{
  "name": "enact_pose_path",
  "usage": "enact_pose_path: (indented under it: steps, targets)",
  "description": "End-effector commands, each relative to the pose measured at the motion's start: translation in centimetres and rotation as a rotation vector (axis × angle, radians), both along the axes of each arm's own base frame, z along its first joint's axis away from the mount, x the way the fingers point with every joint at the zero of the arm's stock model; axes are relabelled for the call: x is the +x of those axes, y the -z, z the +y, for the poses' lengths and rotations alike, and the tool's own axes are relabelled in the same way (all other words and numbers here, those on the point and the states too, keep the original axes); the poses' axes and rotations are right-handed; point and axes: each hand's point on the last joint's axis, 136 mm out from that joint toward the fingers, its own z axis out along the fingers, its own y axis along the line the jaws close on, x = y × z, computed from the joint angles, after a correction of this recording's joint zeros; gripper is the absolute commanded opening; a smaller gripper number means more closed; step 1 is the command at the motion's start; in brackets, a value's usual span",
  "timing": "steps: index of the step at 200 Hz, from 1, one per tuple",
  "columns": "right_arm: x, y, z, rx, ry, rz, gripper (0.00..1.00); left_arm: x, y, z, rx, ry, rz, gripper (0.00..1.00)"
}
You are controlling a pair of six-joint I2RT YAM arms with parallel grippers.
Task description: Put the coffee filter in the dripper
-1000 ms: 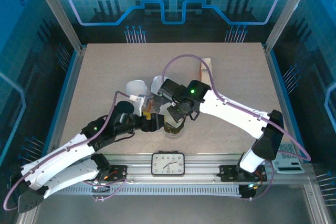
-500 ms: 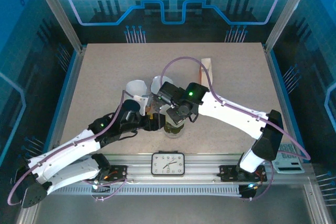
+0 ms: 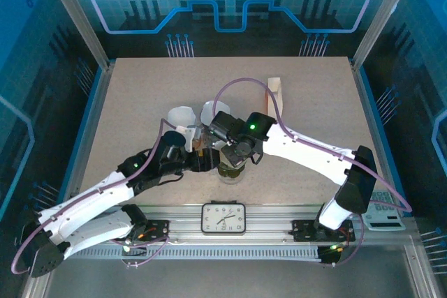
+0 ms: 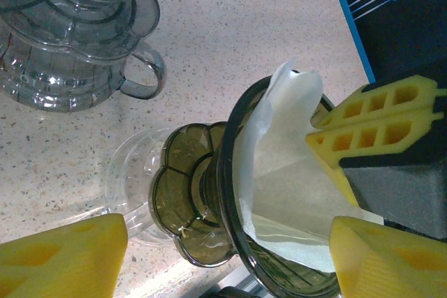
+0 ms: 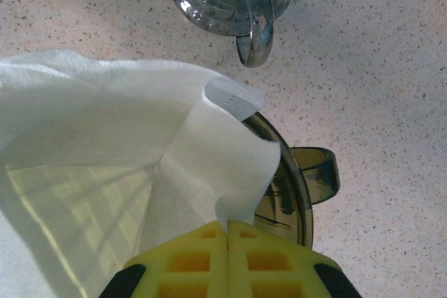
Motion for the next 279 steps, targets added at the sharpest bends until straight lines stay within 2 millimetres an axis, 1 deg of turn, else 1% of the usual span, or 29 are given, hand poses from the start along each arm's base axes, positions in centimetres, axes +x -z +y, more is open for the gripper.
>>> enact_pose_path:
  steps: [1, 7, 20, 45, 57, 77, 91, 109, 128, 167, 192, 211, 224, 279]
  targets:
    - [-0.4, 0.2, 0.4, 0.006, -0.003, -0.005, 0.0, 0.2, -1.0, -0.4, -0.027, 0.002, 0.015, 0.73]
    - [-0.4, 0.1, 0.4, 0.007, -0.001, -0.009, 0.01, 0.2, -0.9, -0.5, -0.025, 0.007, 0.021, 0.71]
    - [-0.3, -0.3, 0.3, 0.017, 0.005, -0.02, 0.06, 0.1, -0.9, -0.5, -0.019, 0.015, 0.026, 0.67]
    - [0.0, -1.3, 0.3, 0.043, 0.015, -0.048, 0.23, -0.2, -0.5, -0.3, -0.005, 0.023, 0.037, 0.6]
    - [0.0, -1.7, 0.4, 0.061, 0.02, -0.058, 0.33, -0.4, -0.4, -0.2, -0.006, 0.026, 0.04, 0.6]
    - [0.2, -2.5, 0.3, 0.081, 0.032, -0.081, 0.46, -0.5, -0.5, -0.1, -0.011, 0.022, 0.041, 0.61]
    - [0.4, -3.3, 0.0, 0.096, 0.045, -0.106, 0.54, -0.6, -0.5, 0.0, -0.013, 0.021, 0.041, 0.62]
    - [0.6, -4.1, -0.4, 0.121, 0.061, -0.135, 0.6, -0.6, -0.5, 0.0, -0.014, 0.022, 0.041, 0.63]
    - [0.9, -4.2, -1.2, 0.133, 0.09, -0.144, 0.63, -0.5, -0.5, -0.1, -0.017, 0.022, 0.043, 0.64]
    - [1.2, -2.9, -2.6, 0.153, 0.135, -0.131, 0.62, -0.5, -0.3, -0.2, -0.016, 0.025, 0.049, 0.64]
    - [1.2, -3.0, -2.3, 0.201, 0.109, -0.148, 0.61, -0.6, -0.3, -0.3, -0.019, 0.029, 0.054, 0.64]
    - [0.8, -3.3, -1.9, 0.234, 0.078, -0.168, 0.62, -0.6, -0.1, -0.2, -0.018, 0.029, 0.059, 0.64]
    - [0.5, -3.2, -1.8, 0.244, 0.07, -0.165, 0.63, -0.7, -0.1, -0.2, -0.021, 0.029, 0.063, 0.64]
    - [-0.8, -1.6, -1.8, 0.221, 0.045, -0.141, 0.65, -0.6, -0.5, -0.5, -0.041, 0.031, 0.067, 0.67]
